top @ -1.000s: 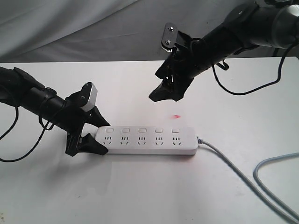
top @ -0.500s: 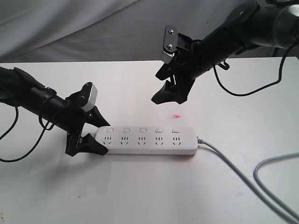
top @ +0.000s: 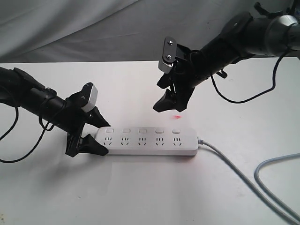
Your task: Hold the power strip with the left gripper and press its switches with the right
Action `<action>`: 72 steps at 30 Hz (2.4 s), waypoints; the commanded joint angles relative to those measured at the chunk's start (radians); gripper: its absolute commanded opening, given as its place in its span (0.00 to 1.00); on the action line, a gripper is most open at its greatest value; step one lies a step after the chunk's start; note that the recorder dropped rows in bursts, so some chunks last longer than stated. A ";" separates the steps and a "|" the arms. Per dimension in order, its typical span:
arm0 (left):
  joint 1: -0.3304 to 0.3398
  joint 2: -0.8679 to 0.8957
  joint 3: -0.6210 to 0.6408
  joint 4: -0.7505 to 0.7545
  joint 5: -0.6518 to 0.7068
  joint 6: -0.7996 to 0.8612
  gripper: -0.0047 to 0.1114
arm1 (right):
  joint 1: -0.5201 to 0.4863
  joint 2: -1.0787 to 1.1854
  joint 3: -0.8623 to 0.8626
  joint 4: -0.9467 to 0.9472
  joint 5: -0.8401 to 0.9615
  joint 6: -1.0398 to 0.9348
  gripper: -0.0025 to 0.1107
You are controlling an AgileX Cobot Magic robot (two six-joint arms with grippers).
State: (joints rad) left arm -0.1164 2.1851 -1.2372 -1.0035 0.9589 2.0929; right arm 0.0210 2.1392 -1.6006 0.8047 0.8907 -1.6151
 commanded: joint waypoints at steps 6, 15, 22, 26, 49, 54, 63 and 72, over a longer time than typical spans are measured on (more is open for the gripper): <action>-0.004 0.001 0.003 -0.002 -0.018 0.002 0.38 | 0.001 0.005 0.093 0.023 -0.094 -0.049 0.67; -0.004 0.001 0.003 -0.002 -0.018 0.002 0.38 | 0.024 0.021 0.105 0.061 -0.096 -0.072 0.67; -0.004 0.001 0.003 -0.002 -0.018 0.002 0.38 | 0.039 0.032 0.105 0.044 -0.121 -0.067 0.67; -0.004 0.001 0.003 -0.002 -0.018 0.002 0.38 | 0.039 0.032 0.105 0.017 -0.128 -0.054 0.67; -0.004 0.001 0.003 -0.002 -0.018 0.002 0.38 | 0.039 0.032 0.105 -0.001 -0.147 -0.030 0.67; -0.004 0.001 0.003 -0.002 -0.018 0.002 0.38 | 0.039 0.032 0.105 -0.001 -0.147 -0.030 0.67; -0.004 0.001 0.003 -0.002 -0.018 0.002 0.38 | 0.039 0.076 0.105 -0.001 -0.144 -0.022 0.67; -0.004 0.001 0.003 -0.002 -0.018 0.002 0.38 | 0.039 0.081 0.105 -0.050 -0.152 -0.006 0.67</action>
State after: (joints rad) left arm -0.1164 2.1851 -1.2372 -1.0035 0.9589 2.0929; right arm 0.0600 2.2136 -1.5023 0.8142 0.7476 -1.6252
